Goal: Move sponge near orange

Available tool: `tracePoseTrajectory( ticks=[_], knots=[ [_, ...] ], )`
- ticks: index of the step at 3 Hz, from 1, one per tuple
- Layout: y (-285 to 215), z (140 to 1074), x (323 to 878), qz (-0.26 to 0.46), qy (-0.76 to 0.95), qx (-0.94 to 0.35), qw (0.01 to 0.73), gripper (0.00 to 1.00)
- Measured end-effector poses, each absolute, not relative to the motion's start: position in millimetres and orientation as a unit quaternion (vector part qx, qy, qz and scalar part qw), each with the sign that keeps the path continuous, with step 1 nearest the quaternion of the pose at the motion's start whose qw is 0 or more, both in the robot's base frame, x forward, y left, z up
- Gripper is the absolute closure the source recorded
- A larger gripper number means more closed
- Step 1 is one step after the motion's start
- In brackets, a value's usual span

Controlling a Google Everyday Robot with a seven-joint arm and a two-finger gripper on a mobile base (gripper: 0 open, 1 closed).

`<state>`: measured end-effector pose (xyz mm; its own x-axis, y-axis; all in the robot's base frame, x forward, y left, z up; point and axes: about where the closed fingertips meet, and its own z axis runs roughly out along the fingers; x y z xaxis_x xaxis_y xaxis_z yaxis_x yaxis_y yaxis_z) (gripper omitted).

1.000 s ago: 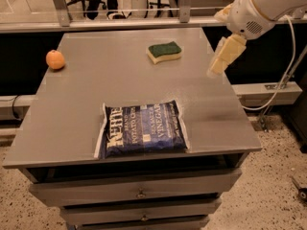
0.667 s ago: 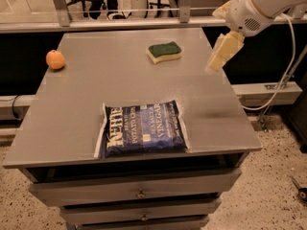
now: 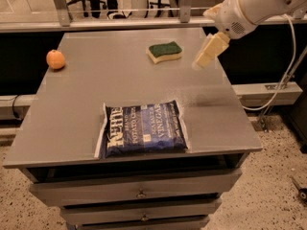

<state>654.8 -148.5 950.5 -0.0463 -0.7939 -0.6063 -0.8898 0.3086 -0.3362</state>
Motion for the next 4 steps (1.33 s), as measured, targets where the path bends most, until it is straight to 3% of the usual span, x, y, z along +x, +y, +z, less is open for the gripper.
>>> tracePoseTrajectory(
  ticks=[2,4],
  knots=[
    [-125.0,906.2,750.8,0.14,0.741,-0.491,0.435,0.0],
    [-106.6,858.0,801.2,0.152,0.771,-0.444,0.43,0.03]
  ],
)
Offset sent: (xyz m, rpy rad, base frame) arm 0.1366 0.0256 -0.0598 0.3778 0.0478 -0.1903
